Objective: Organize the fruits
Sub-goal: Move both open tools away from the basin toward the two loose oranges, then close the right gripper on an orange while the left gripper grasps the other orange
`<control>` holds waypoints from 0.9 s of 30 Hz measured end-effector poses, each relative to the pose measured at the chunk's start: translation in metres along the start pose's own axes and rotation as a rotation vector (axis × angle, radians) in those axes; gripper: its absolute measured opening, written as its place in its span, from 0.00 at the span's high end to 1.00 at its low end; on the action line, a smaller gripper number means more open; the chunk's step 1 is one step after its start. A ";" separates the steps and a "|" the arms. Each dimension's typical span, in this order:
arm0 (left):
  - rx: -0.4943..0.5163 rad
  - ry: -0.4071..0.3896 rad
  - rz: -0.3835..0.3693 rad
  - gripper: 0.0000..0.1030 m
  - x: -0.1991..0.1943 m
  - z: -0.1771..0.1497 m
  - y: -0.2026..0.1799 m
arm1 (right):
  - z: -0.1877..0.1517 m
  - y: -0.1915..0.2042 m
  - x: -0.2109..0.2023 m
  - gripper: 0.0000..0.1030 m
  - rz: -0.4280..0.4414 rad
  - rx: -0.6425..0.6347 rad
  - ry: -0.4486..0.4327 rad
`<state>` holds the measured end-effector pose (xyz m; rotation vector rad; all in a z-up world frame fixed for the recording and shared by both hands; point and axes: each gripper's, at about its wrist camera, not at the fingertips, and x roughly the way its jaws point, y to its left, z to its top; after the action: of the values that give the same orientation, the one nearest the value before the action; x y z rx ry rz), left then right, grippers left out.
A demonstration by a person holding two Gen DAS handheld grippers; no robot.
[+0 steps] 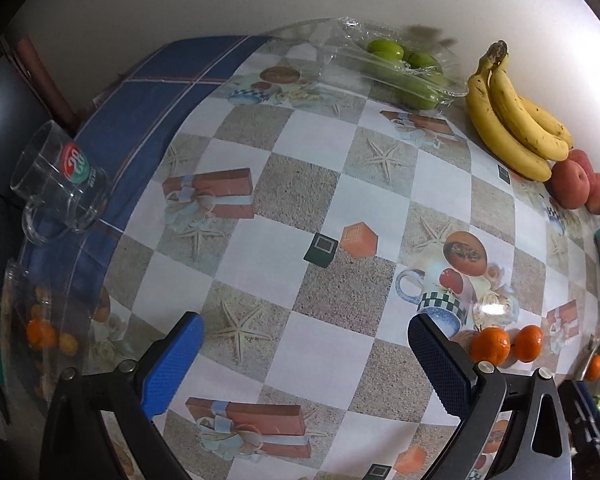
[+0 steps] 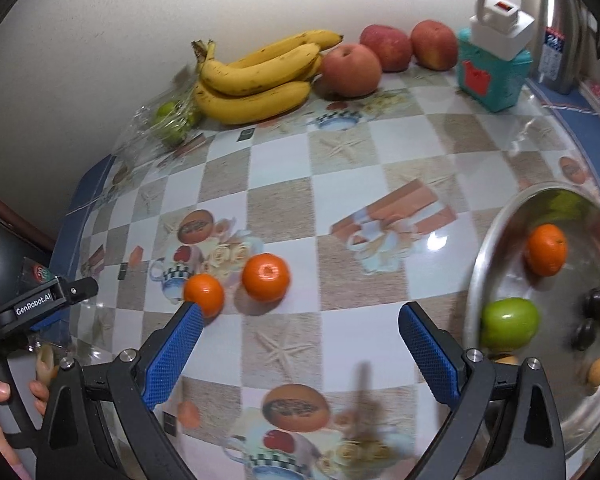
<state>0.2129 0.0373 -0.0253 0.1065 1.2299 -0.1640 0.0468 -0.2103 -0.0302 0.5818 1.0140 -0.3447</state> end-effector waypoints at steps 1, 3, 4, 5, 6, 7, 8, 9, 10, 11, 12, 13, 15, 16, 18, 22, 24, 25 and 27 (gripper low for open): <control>-0.003 0.005 -0.008 0.00 0.001 0.000 0.000 | 0.000 0.003 0.002 0.04 -0.001 -0.005 0.004; -0.007 0.019 -0.037 0.00 0.004 0.000 -0.003 | 0.000 0.010 0.007 0.04 -0.010 -0.027 0.007; -0.007 0.024 -0.048 0.00 0.005 0.000 -0.004 | 0.000 0.013 0.008 0.04 -0.015 -0.040 0.004; -0.006 0.030 -0.065 0.00 0.007 0.000 -0.008 | 0.001 0.015 0.010 0.04 -0.028 -0.052 -0.002; -0.002 0.033 -0.074 0.00 0.007 0.000 -0.011 | 0.001 0.016 0.011 0.04 -0.035 -0.057 -0.004; 0.002 0.036 -0.084 0.00 0.008 0.000 -0.014 | 0.002 0.017 0.013 0.04 -0.042 -0.057 -0.007; 0.010 0.041 -0.101 0.00 0.010 -0.001 -0.020 | 0.002 0.017 0.015 0.05 -0.050 -0.056 -0.011; 0.013 0.044 -0.112 0.00 0.011 -0.002 -0.023 | 0.003 0.016 0.017 0.05 -0.054 -0.056 -0.011; 0.017 0.047 -0.121 0.00 0.012 -0.002 -0.027 | 0.004 0.017 0.019 0.05 -0.060 -0.057 -0.011; 0.023 0.054 -0.140 0.00 0.015 -0.003 -0.034 | 0.004 0.017 0.021 0.06 -0.066 -0.061 -0.012; 0.029 0.061 -0.158 0.00 0.016 -0.004 -0.039 | 0.004 0.017 0.022 0.07 -0.069 -0.063 -0.011; 0.040 0.074 -0.188 0.00 0.018 -0.005 -0.046 | 0.005 0.017 0.025 0.08 -0.072 -0.065 -0.009; 0.057 0.088 -0.217 0.01 0.021 -0.007 -0.057 | 0.006 0.018 0.029 0.09 -0.075 -0.068 -0.008; 0.067 0.092 -0.222 0.01 0.022 -0.008 -0.062 | 0.006 0.018 0.031 0.09 -0.075 -0.070 -0.007; 0.089 0.096 -0.223 0.02 0.024 -0.010 -0.074 | 0.007 0.019 0.036 0.13 -0.077 -0.075 -0.003; 0.090 0.114 -0.265 0.07 0.029 -0.013 -0.088 | 0.008 0.021 0.045 0.30 -0.081 -0.085 0.006; 0.081 0.125 -0.288 0.12 0.033 -0.014 -0.093 | 0.010 0.022 0.049 0.31 -0.076 -0.086 0.008; 0.080 0.129 -0.292 0.12 0.035 -0.015 -0.094 | 0.010 0.022 0.050 0.35 -0.075 -0.088 0.010; 0.072 0.129 -0.290 0.14 0.037 -0.014 -0.096 | 0.011 0.024 0.053 0.40 -0.078 -0.098 0.015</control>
<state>0.1940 -0.0571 -0.0641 -0.0003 1.3645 -0.4597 0.0931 -0.1984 -0.0650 0.4574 1.0641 -0.3578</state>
